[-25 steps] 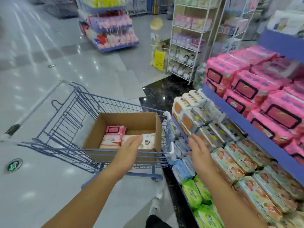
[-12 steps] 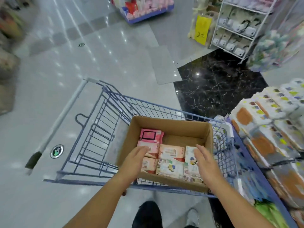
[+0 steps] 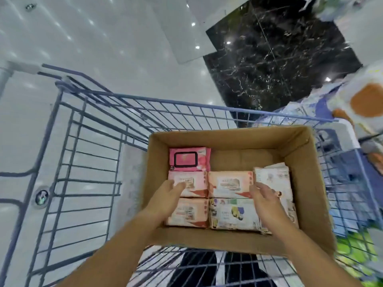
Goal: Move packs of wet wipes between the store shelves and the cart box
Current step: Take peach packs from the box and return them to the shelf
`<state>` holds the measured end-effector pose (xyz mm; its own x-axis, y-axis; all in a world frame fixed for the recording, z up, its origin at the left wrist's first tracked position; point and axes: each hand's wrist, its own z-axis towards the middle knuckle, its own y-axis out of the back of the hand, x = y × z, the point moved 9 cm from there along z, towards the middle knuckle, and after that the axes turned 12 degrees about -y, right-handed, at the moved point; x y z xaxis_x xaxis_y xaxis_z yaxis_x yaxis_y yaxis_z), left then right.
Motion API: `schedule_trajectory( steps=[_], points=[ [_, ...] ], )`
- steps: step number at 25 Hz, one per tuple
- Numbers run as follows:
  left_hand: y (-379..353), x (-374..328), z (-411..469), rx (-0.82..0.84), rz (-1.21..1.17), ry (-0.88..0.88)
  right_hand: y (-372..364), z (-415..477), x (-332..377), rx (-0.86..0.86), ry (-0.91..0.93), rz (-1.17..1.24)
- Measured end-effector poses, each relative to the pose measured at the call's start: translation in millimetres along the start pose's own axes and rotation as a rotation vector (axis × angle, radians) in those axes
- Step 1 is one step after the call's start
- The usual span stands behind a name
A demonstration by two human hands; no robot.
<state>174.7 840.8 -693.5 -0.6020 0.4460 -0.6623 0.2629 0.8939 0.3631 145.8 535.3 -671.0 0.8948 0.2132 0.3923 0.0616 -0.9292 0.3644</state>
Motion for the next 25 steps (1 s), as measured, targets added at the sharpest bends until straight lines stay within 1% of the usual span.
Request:
schedule_trajectory(
  steps=[2, 4, 6, 9, 10, 12, 15, 17, 19, 22, 23, 25],
  points=[
    [-7.7, 49.2, 46.9, 0.035, 0.042, 0.079, -7.4, 33.5, -7.9, 0.001, -0.058, -0.031],
    [-13.3, 51.9, 59.5, 0.059, 0.088, 0.139, -12.5, 59.2, -11.2, 0.001, -0.089, -0.031],
    [-18.7, 57.9, 72.1, 0.044, 0.110, 0.157, -23.2, 80.4, -12.7, 0.012, -0.118, -0.006],
    [-24.2, 74.3, 84.3, -0.038, 0.062, 0.205, -40.8, 103.9, -18.5, 0.054, -0.206, 0.099],
    [-25.5, 73.9, 84.7, -0.074, 0.071, 0.200, -43.2, 111.6, -18.4, 0.040, -0.221, 0.113],
    [-31.3, 67.0, 83.9, -0.090, 0.136, 0.179, -47.5, 120.4, -17.4, 0.032, -0.245, 0.123],
    [-35.5, 63.7, 80.7, -0.070, 0.174, 0.135, -45.3, 130.2, -23.0, -0.008, -0.196, -0.047],
    [-34.8, 67.5, 79.2, -0.064, 0.161, 0.095, -44.6, 130.5, -25.6, 0.007, -0.156, -0.109],
    [-33.0, 70.8, 79.8, -0.077, 0.124, 0.091, -45.5, 130.0, -28.2, 0.050, -0.165, -0.132],
    [-37.1, 73.9, 88.0, -0.093, 0.079, 0.211, -49.7, 134.7, -31.7, 0.128, -0.228, -0.120],
    [-36.0, 75.9, 91.7, -0.120, 0.057, 0.264, -52.1, 135.7, -33.2, 0.145, -0.261, -0.099],
    [-35.3, 76.4, 100.8, -0.143, 0.015, 0.338, -51.9, 140.4, -40.6, 0.109, -0.324, -0.017]
  ],
)
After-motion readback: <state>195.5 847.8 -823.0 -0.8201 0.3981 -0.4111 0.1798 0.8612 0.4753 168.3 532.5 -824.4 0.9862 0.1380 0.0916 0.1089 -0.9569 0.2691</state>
